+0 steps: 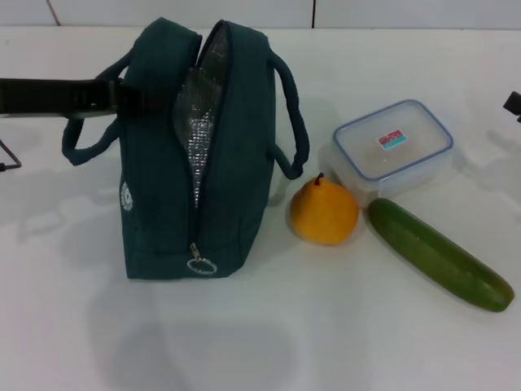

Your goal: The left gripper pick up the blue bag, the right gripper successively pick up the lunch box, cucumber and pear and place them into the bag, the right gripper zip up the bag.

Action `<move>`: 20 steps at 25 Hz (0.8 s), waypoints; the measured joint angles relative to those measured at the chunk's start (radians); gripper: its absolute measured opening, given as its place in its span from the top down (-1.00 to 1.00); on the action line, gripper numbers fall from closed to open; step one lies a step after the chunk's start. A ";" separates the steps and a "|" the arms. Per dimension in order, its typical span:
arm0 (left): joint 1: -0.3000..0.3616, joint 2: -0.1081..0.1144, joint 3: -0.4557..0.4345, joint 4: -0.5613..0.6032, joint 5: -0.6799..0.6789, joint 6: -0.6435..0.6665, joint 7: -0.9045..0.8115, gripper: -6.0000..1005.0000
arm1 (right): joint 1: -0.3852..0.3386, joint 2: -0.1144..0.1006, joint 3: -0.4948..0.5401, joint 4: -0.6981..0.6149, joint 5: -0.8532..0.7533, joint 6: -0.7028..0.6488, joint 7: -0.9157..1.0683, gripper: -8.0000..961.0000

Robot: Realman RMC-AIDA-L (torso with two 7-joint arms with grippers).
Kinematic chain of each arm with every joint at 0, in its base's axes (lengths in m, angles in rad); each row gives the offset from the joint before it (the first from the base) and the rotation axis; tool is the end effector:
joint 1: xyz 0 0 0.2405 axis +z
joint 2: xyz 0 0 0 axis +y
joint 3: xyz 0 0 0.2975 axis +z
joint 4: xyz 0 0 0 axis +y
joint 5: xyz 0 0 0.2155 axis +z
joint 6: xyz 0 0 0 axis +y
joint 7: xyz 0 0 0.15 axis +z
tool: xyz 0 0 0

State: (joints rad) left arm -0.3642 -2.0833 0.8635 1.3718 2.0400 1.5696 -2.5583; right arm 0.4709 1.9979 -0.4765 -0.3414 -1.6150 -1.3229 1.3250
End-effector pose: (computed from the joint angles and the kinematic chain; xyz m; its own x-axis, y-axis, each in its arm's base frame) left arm -0.2589 0.3528 0.0646 0.3773 0.7734 0.5094 0.9124 -0.4045 -0.0618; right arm 0.3621 0.3696 0.0207 0.4017 -0.3257 -0.8559 -0.8462 -0.4895 -0.2108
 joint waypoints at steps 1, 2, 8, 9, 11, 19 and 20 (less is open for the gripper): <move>0.000 -0.001 -0.002 0.003 -0.004 0.000 -0.003 0.90 | 0.004 -0.003 0.000 0.002 0.000 0.010 0.017 -0.76; 0.000 -0.001 -0.003 0.004 -0.008 -0.001 -0.007 0.90 | 0.008 -0.005 0.000 0.003 0.000 0.019 0.035 -0.76; -0.001 -0.001 0.000 0.007 -0.019 -0.001 -0.013 0.90 | 0.057 -0.019 -0.003 0.064 -0.010 0.105 0.171 -0.76; -0.001 -0.001 0.001 0.007 -0.019 -0.002 -0.013 0.90 | 0.066 -0.020 -0.003 0.078 -0.011 0.111 0.177 -0.76; -0.002 -0.001 0.002 0.007 -0.020 -0.002 -0.013 0.90 | 0.081 -0.021 -0.003 0.102 -0.013 0.116 0.182 -0.76; -0.020 -0.001 0.002 0.007 -0.020 -0.002 -0.013 0.90 | 0.130 -0.012 -0.043 0.132 -0.014 0.172 0.248 -0.76; -0.023 0.000 0.002 0.007 -0.020 -0.002 -0.013 0.90 | 0.139 -0.011 -0.049 0.141 -0.014 0.181 0.250 -0.76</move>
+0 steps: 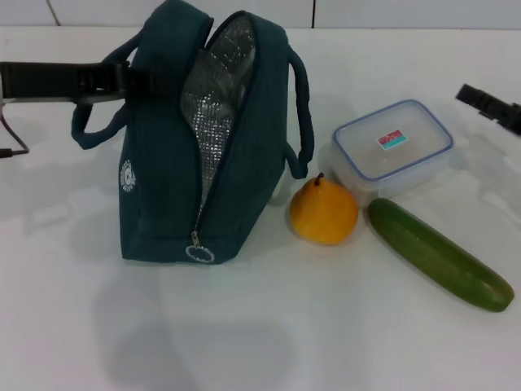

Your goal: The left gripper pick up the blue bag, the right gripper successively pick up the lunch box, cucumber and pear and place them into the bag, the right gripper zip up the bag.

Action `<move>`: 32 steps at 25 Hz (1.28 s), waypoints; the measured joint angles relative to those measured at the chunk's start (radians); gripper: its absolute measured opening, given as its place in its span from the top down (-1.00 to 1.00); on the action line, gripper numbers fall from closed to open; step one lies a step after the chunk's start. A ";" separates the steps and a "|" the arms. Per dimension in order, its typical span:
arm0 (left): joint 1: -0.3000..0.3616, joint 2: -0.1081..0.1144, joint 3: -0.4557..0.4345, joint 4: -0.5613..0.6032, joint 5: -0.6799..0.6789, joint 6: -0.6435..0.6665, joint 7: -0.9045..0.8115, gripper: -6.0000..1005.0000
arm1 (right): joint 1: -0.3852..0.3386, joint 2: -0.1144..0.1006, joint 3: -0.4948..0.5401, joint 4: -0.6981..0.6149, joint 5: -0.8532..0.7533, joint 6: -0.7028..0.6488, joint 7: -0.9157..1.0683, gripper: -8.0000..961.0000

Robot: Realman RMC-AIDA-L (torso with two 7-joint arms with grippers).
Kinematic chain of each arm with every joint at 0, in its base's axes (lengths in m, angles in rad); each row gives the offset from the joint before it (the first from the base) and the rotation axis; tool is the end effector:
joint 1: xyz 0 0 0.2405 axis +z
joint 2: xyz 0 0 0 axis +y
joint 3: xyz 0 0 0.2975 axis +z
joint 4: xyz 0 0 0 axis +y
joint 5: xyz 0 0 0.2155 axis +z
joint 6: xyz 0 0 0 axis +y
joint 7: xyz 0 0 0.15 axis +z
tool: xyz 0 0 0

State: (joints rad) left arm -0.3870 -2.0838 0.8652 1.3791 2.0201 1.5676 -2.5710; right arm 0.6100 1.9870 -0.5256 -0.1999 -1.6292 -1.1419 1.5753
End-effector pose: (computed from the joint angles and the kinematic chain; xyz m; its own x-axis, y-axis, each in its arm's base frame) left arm -0.2465 0.3592 0.0661 0.3872 0.7603 0.5216 0.9026 -0.4280 -0.0461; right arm 0.3382 0.4091 -0.0155 0.1838 -0.5307 -0.8274 -0.9400 -0.3410 0.0099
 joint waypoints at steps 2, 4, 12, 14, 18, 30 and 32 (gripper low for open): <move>-0.004 0.000 0.000 -0.001 0.000 0.000 0.000 0.90 | 0.022 0.001 -0.009 0.019 0.000 0.024 0.000 -0.76; -0.007 0.001 0.000 -0.003 0.001 0.000 0.003 0.90 | 0.041 0.006 -0.020 0.028 0.000 0.049 0.001 -0.75; -0.020 0.004 0.000 -0.008 0.006 0.000 0.007 0.90 | 0.081 0.025 -0.049 0.041 0.000 0.109 0.001 -0.75; -0.021 0.004 0.000 -0.007 0.007 0.000 0.007 0.90 | 0.084 0.027 -0.052 0.044 0.000 0.116 0.001 -0.74; -0.024 0.004 -0.001 -0.007 0.007 0.000 0.008 0.90 | 0.087 0.030 -0.057 0.054 0.001 0.122 0.001 -0.74; -0.029 0.004 -0.005 -0.009 0.008 -0.003 0.008 0.90 | 0.084 0.033 -0.056 0.071 0.008 0.096 0.001 -0.73; -0.029 0.004 -0.006 -0.010 0.008 -0.003 0.008 0.90 | 0.083 0.033 -0.053 0.071 0.009 0.084 0.002 -0.72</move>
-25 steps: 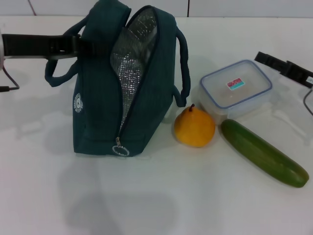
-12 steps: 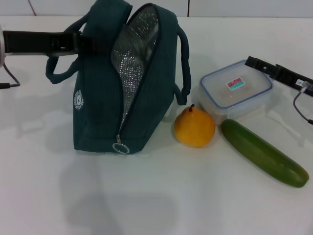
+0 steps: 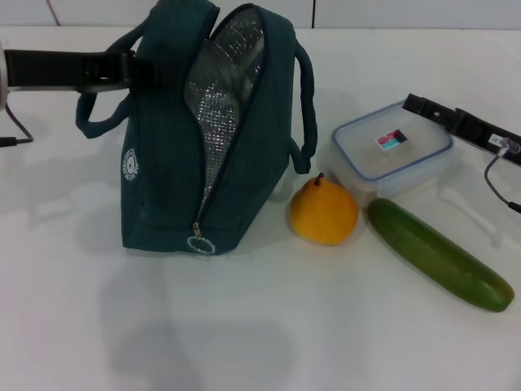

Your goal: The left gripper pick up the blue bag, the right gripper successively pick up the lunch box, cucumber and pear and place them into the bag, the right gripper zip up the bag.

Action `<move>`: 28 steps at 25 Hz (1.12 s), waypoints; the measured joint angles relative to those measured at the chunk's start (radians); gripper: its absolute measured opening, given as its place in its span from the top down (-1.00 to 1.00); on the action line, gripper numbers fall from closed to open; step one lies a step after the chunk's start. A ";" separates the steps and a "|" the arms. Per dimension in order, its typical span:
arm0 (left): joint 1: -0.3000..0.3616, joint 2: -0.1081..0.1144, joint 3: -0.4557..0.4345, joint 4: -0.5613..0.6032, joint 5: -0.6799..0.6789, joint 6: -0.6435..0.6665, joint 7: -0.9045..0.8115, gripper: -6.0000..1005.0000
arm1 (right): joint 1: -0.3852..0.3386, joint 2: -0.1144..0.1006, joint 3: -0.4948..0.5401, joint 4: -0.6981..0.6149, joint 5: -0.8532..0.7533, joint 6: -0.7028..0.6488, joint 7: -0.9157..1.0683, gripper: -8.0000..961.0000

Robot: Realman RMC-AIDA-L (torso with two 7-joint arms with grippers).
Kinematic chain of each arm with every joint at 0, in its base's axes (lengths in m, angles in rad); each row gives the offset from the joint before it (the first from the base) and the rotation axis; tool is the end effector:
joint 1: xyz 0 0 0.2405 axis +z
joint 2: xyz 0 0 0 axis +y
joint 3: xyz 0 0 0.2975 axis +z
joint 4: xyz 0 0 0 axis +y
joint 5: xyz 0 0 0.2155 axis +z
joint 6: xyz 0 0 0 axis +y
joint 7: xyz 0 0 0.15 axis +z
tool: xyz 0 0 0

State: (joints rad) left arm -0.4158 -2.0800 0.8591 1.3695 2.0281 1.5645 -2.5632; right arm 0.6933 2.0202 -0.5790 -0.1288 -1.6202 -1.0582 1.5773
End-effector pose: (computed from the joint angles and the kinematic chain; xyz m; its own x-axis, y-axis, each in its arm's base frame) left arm -0.2402 0.3667 0.0671 0.4077 0.7496 0.5214 0.8927 -0.4473 -0.0550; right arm 0.3094 0.4210 -0.0548 0.1876 -0.5997 -0.7779 -0.9399 -0.3397 0.0352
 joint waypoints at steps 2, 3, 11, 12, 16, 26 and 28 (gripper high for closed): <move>0.000 0.000 0.000 -0.001 0.000 0.000 0.000 0.90 | 0.000 0.000 0.000 0.000 0.000 -0.010 0.004 -0.72; 0.000 0.000 0.000 -0.001 0.000 0.000 0.000 0.90 | 0.000 0.000 0.000 0.000 0.000 -0.014 0.006 -0.72; 0.000 0.000 -0.003 -0.001 0.000 -0.001 0.000 0.90 | -0.002 0.000 0.002 0.001 0.000 -0.036 0.010 -0.71; 0.000 0.000 -0.003 -0.001 0.000 -0.001 0.000 0.90 | -0.002 0.001 0.002 0.004 0.000 -0.037 0.010 -0.71; -0.001 0.000 -0.003 -0.001 -0.001 -0.001 0.000 0.90 | -0.002 0.002 0.005 0.011 0.001 -0.045 0.010 -0.71; -0.002 0.000 -0.003 -0.006 0.000 -0.011 0.000 0.90 | -0.011 0.002 0.007 0.020 0.029 -0.085 0.010 -0.12; -0.002 0.000 -0.003 -0.011 0.001 -0.013 0.001 0.90 | -0.011 0.002 0.007 0.021 0.029 -0.088 0.011 0.03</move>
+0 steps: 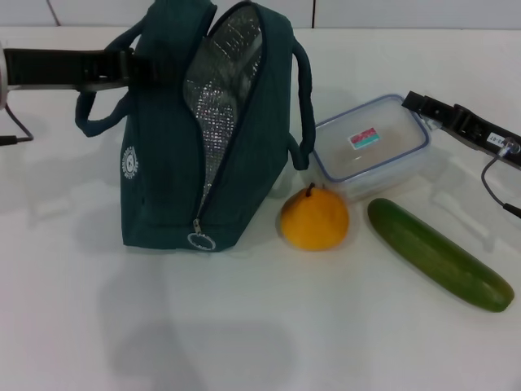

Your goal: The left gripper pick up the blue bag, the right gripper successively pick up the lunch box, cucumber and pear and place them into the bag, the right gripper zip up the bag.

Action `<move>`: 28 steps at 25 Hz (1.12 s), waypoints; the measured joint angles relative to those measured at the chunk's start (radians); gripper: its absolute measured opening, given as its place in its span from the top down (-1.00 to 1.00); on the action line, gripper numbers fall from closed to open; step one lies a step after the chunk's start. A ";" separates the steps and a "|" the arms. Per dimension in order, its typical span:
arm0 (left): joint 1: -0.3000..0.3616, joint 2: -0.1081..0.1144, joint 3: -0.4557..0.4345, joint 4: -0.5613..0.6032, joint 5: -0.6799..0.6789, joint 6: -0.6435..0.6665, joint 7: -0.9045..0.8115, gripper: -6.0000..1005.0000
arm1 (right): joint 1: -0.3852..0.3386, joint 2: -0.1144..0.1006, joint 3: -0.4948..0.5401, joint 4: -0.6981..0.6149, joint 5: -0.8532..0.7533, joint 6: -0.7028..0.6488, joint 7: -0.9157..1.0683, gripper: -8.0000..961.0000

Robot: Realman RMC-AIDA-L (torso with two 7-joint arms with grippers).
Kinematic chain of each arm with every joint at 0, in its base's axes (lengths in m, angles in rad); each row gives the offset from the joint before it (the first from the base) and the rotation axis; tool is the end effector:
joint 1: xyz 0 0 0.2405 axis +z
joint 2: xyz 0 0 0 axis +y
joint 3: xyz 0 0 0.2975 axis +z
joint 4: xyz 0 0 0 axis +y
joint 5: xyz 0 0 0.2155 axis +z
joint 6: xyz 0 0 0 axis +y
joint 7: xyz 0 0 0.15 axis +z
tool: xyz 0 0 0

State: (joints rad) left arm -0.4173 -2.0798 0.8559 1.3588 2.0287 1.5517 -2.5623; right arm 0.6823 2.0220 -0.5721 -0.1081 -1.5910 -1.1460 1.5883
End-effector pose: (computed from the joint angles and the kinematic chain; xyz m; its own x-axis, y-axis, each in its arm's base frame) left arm -0.2421 0.3686 0.0671 0.3982 0.7490 0.5296 0.8972 -0.4381 -0.0551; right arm 0.3015 0.4120 -0.0556 0.1301 -0.6029 -0.7871 -0.9223 -0.3649 0.1270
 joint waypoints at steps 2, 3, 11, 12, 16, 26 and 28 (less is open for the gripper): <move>0.000 0.001 0.000 -0.002 0.000 0.000 0.000 0.90 | 0.000 0.000 0.000 0.001 0.000 0.000 0.004 0.06; 0.000 0.001 0.000 -0.002 0.000 0.000 0.000 0.90 | 0.001 0.000 0.000 0.001 0.000 -0.001 0.007 0.08; 0.000 0.001 0.000 -0.003 0.001 -0.003 0.001 0.90 | 0.007 0.001 -0.009 -0.001 0.000 -0.014 0.004 0.17; 0.000 0.001 0.000 -0.003 0.001 -0.003 0.001 0.90 | 0.008 0.002 -0.010 -0.002 0.000 -0.015 0.002 0.18; 0.000 0.001 0.000 -0.003 0.001 -0.004 0.002 0.90 | 0.008 0.004 -0.009 -0.003 0.000 -0.020 0.000 0.22; 0.000 0.001 0.000 -0.011 0.001 -0.004 0.008 0.90 | 0.008 0.006 0.000 0.001 0.001 -0.026 -0.011 0.76; -0.001 0.001 0.000 -0.017 0.000 -0.006 0.012 0.90 | 0.008 0.006 0.000 0.001 0.008 -0.028 -0.011 0.78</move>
State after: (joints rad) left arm -0.4178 -2.0785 0.8559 1.3414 2.0287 1.5454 -2.5504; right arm 0.6902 2.0280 -0.5724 -0.1071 -1.5834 -1.1736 1.5771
